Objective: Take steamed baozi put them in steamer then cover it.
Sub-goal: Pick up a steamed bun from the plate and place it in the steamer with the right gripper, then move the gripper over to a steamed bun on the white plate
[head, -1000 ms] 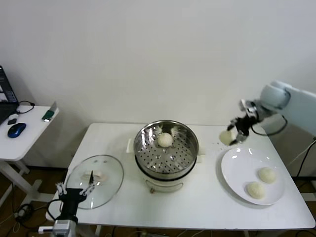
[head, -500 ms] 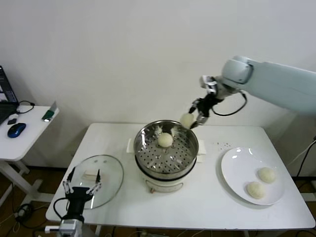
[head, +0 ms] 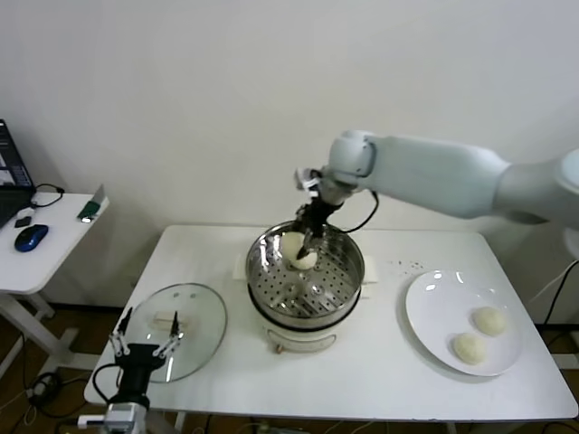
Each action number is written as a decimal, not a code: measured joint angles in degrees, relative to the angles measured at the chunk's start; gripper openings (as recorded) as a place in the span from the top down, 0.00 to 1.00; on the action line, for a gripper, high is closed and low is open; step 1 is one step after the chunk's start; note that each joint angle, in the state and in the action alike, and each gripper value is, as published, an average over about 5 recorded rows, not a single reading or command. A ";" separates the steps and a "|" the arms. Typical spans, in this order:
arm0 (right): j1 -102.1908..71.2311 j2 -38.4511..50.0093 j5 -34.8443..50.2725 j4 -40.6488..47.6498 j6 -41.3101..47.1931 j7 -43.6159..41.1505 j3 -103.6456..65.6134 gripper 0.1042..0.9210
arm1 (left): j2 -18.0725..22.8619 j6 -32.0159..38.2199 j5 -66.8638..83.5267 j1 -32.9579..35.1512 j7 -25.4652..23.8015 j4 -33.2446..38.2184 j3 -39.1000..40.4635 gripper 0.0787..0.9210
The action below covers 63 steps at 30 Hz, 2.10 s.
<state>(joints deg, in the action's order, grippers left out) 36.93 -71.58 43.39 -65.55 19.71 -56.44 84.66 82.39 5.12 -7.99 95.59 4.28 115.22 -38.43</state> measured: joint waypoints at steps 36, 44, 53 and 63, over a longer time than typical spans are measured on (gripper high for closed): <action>4.58 7.66 -6.60 -6.56 -2.44 -3.10 0.93 0.12 | -0.76 1.45 1.27 1.34 0.64 -2.30 -0.76 0.12; 8.00 21.51 -10.12 -14.72 -4.07 -5.19 1.61 0.12 | -0.99 1.53 2.10 2.00 1.07 -1.75 -1.90 0.12; 2.18 38.06 -20.69 -20.01 -6.39 -7.21 -2.43 0.12 | -0.86 0.67 2.42 1.43 1.30 -0.71 -2.88 0.12; -12.36 48.33 -33.05 -20.28 -9.05 -7.38 -10.26 0.12 | -0.56 0.01 1.92 2.36 1.50 0.77 -3.52 0.12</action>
<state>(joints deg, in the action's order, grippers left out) 24.57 -23.26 10.35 -85.83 10.65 -63.82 74.40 81.82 5.13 -6.07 97.95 5.78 115.99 -41.96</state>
